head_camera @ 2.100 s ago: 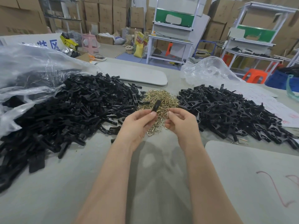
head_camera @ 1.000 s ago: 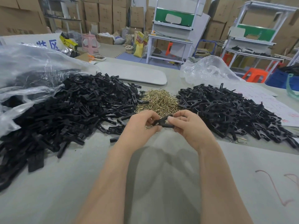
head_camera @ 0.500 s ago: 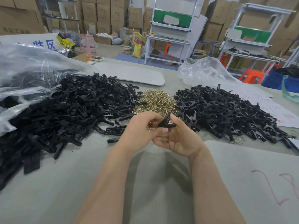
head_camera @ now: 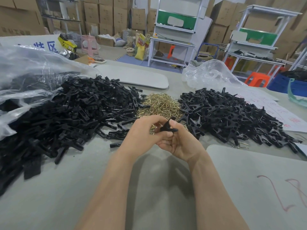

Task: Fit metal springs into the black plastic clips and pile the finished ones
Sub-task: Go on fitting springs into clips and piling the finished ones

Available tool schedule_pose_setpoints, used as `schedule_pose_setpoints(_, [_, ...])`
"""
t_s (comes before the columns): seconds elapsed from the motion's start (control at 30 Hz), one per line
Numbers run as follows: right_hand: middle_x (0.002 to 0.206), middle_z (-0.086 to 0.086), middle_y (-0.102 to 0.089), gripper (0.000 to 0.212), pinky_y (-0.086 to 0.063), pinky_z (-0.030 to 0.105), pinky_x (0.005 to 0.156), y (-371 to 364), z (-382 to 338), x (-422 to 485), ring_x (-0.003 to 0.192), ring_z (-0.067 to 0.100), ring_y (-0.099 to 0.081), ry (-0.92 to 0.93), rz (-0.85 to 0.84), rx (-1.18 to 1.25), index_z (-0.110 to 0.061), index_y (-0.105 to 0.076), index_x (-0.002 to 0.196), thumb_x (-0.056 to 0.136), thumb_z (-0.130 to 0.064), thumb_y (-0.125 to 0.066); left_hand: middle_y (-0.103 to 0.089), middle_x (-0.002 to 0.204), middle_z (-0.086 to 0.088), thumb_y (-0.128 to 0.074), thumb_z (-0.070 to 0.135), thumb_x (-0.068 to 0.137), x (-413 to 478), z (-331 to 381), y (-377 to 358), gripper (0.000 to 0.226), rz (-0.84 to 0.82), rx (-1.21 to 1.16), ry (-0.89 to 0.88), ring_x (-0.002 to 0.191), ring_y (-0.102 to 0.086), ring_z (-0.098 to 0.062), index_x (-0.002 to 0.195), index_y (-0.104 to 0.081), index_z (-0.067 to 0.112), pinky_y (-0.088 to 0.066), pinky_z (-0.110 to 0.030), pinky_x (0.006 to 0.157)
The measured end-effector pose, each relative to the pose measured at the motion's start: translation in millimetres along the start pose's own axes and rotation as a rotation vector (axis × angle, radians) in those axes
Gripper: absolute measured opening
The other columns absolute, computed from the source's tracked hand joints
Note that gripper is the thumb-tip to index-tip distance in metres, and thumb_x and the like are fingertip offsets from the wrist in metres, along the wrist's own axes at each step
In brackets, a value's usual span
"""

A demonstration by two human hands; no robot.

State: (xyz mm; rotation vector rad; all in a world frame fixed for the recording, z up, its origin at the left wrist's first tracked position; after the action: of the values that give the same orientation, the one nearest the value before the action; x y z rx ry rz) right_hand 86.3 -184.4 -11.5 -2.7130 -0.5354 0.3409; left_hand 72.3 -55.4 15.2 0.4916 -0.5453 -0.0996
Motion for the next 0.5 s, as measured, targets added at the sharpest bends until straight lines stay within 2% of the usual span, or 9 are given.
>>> schedule_pose_setpoints(0.13, [0.065,0.006,-0.070,0.041,-0.055,0.019,0.051,0,1,1,0.057,0.013,-0.070,0.024,-0.019,-0.010,-0.011,-0.077,0.072,0.076,-0.043,-0.052,-0.067,0.087,0.019,-0.076,0.024,0.077,-1,-2,0,0.022,-0.014,-0.053,0.026,0.088,-0.059,0.004,0.092,-0.067,0.037,-0.041,-0.011,0.081])
schedule_pose_setpoints(0.2, [0.066,0.004,-0.071,0.040,-0.055,0.018,0.050,1,2,2,0.058,0.011,-0.069,0.026,-0.020,-0.025,-0.013,-0.077,0.071,0.077,-0.043,-0.052,-0.067,0.088,0.022,-0.076,0.023,0.076,-1,-2,0,0.024,-0.019,-0.068,0.037,0.089,-0.059,0.007,0.091,-0.066,0.040,-0.041,-0.008,0.082])
schedule_pose_setpoints(0.3, [0.071,0.007,-0.072,0.047,-0.056,0.021,0.052,3,6,4,0.062,0.014,-0.071,-0.015,-0.012,-0.012,-0.011,-0.077,0.076,0.075,-0.050,-0.052,-0.068,0.088,0.023,-0.076,0.022,0.076,-1,-3,-2,0.023,-0.021,-0.114,0.069,0.089,-0.060,0.008,0.088,-0.066,0.038,-0.043,-0.009,0.083])
schedule_pose_setpoints(0.43, [0.078,0.012,-0.073,0.068,-0.057,0.025,0.055,12,-5,1,0.065,0.019,-0.071,-0.062,0.092,-0.138,-0.009,-0.064,0.104,0.065,-0.064,-0.057,-0.065,0.081,0.023,-0.076,0.023,0.077,-1,-9,1,0.019,0.002,-0.042,0.119,0.084,-0.058,0.005,0.082,-0.061,0.035,-0.045,-0.016,0.080])
schedule_pose_setpoints(0.47, [0.080,0.009,-0.072,0.065,-0.055,0.024,0.056,17,-10,0,0.063,0.017,-0.069,-0.034,0.121,-0.213,-0.011,-0.064,0.106,0.067,-0.064,-0.061,-0.066,0.083,0.019,-0.075,0.024,0.078,0,-11,0,0.017,-0.023,0.019,0.138,0.086,-0.059,0.001,0.084,-0.062,0.033,-0.045,-0.019,0.081])
schedule_pose_setpoints(0.5, [0.079,0.005,-0.071,0.053,-0.054,0.023,0.056,19,-14,-2,0.059,0.014,-0.066,-0.004,0.135,-0.322,-0.014,-0.067,0.104,0.073,-0.057,-0.066,-0.065,0.087,0.016,-0.074,0.025,0.080,0,-13,-2,0.015,-0.066,0.087,0.156,0.088,-0.059,-0.004,0.089,-0.064,0.030,-0.045,-0.021,0.080])
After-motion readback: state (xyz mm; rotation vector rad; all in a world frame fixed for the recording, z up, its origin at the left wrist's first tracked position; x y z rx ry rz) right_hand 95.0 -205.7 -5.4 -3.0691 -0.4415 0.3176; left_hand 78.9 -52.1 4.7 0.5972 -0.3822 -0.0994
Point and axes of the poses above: each hand's wrist, its own x-axis towards the middle knuckle, its own y-axis out of the back of the hand, z = x × y, the point moved 3 cm from there along x, towards the middle knuckle
